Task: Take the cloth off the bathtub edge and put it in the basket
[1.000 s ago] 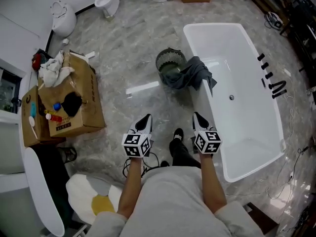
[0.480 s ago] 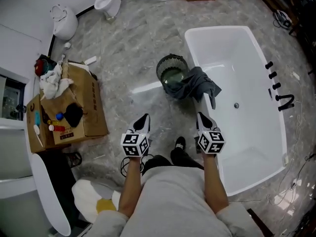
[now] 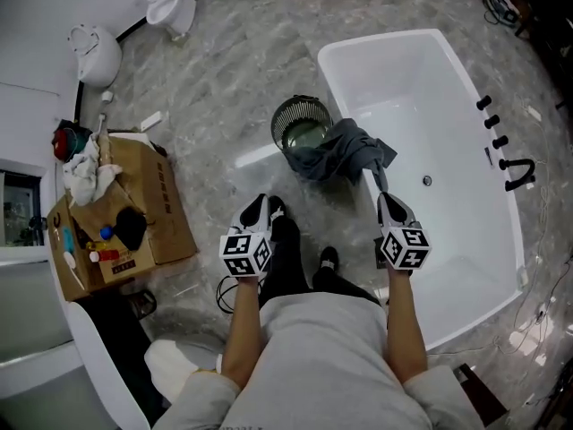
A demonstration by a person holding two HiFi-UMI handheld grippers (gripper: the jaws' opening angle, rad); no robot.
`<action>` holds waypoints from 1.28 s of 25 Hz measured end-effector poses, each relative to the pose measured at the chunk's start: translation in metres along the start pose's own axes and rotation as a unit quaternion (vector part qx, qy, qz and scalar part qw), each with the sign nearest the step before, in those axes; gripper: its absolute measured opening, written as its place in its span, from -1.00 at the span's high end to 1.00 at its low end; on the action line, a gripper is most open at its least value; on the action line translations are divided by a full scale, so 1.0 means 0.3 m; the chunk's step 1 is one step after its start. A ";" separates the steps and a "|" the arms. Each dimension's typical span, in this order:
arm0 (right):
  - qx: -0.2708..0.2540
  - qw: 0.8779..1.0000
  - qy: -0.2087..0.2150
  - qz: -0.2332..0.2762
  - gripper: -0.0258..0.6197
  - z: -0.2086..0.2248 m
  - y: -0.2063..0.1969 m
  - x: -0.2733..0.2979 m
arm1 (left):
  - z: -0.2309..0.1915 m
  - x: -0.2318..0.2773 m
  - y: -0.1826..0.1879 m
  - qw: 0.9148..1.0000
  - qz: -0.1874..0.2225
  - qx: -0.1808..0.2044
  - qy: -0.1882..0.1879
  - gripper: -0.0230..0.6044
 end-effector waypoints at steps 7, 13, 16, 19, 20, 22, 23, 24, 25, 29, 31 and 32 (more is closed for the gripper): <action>0.008 0.999 -0.040 0.013 0.92 0.038 0.089 0.142 | -0.063 0.247 0.123 0.998 -0.008 0.014 -0.054 0.74; 0.025 0.997 -0.074 -0.014 0.91 0.021 0.114 0.388 | -0.179 0.543 0.238 0.993 -0.037 0.021 -0.107 0.74; 0.041 0.994 -0.098 -0.034 0.92 0.043 0.109 0.494 | -0.221 0.704 0.237 0.987 -0.072 0.021 -0.142 0.74; 0.052 0.992 -0.110 -0.026 0.91 0.073 0.104 0.548 | -0.241 0.821 0.226 0.975 -0.107 0.054 -0.186 0.74; 0.051 0.993 -0.109 -0.013 0.91 0.106 0.119 0.563 | -0.233 0.866 0.227 0.970 -0.111 0.067 -0.204 0.74; 0.052 0.993 -0.104 0.010 0.91 0.192 0.138 0.575 | -0.203 0.945 0.205 0.959 -0.119 0.087 -0.241 0.74; 0.053 0.994 -0.097 0.014 0.92 0.234 0.137 0.578 | -0.186 0.980 0.182 0.954 -0.125 0.096 -0.257 0.74; 0.050 0.995 -0.088 0.011 0.91 0.273 0.130 0.583 | -0.170 1.015 0.154 0.948 -0.130 0.106 -0.270 0.73; 0.043 0.996 -0.077 0.003 0.92 0.308 0.119 0.593 | -0.153 1.047 0.123 0.944 -0.134 0.115 -0.280 0.73; -0.006 0.998 -0.019 -0.059 0.91 0.447 0.029 0.664 | -0.063 1.157 -0.030 0.929 -0.147 0.137 -0.309 0.63; -0.067 0.992 -0.029 -0.106 0.91 0.536 -0.028 0.715 | -0.014 1.225 -0.109 0.923 -0.146 0.146 -0.324 0.59; -0.107 0.984 -0.041 -0.135 0.91 0.581 -0.061 0.741 | 0.005 1.258 -0.147 0.921 -0.143 0.150 -0.328 0.59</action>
Point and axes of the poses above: the fingertips, and each gripper's own axes: x forward along the fingers, z to its right, y out of its top, the point moved 9 cm from there along -x, backward along the fingers, and after that the axes turned 3 degrees about y, right-handed, at the moved point
